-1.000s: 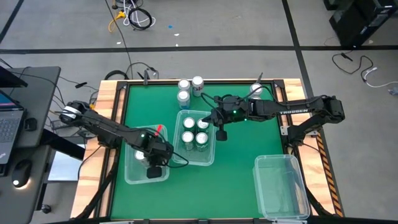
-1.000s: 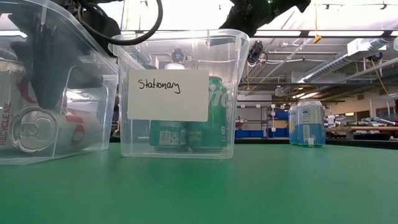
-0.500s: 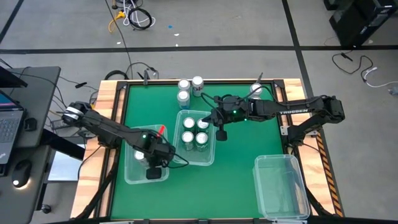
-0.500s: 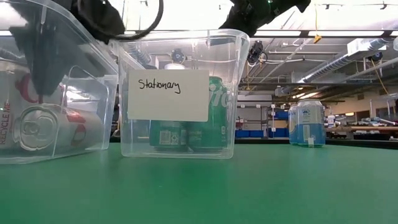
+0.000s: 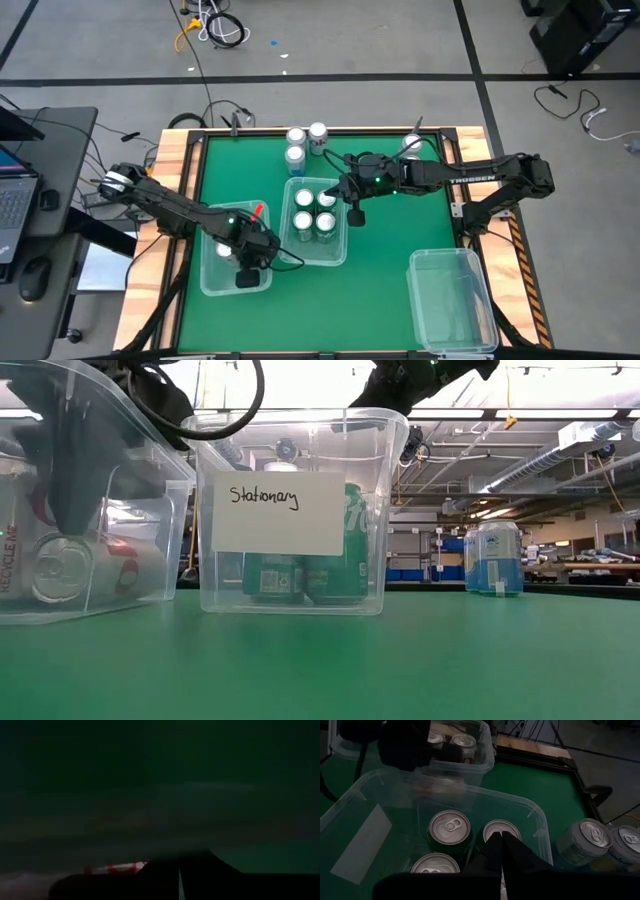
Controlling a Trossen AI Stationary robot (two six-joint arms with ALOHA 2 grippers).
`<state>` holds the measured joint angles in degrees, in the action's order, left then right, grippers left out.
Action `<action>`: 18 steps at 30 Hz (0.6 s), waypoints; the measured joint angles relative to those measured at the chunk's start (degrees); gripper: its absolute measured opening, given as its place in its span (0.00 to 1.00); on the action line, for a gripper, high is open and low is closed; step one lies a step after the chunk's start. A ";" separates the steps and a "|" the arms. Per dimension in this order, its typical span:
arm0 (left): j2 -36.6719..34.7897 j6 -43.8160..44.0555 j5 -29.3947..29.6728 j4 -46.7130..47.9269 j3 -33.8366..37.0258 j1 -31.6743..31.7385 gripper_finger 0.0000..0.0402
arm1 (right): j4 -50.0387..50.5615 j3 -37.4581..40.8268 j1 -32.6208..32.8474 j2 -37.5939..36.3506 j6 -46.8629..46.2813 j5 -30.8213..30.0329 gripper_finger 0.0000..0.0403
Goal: Sort soda cans
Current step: Put the silver soda can into the button left bin
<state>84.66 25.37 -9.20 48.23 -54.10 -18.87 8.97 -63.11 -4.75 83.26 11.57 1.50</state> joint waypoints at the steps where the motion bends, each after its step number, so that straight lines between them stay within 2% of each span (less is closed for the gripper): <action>1: 0.00 0.07 1.06 0.70 -0.01 0.00 0.00 | 0.00 0.00 0.00 0.00 0.00 0.00 0.00; 8: 0.06 0.14 3.80 2.76 -0.37 -0.02 0.00 | 0.02 0.00 0.00 0.00 0.02 0.00 0.00; 12: 0.38 0.62 5.73 10.30 -3.88 -0.07 0.00 | 0.01 0.00 0.00 0.00 0.02 0.00 0.00; 18: 0.35 0.59 12.09 20.67 -10.18 0.00 0.00 | -0.13 0.00 0.00 0.00 0.20 0.00 0.00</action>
<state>85.01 25.96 2.89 68.90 -64.27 -18.88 8.84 -63.11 -4.75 83.26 11.77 1.50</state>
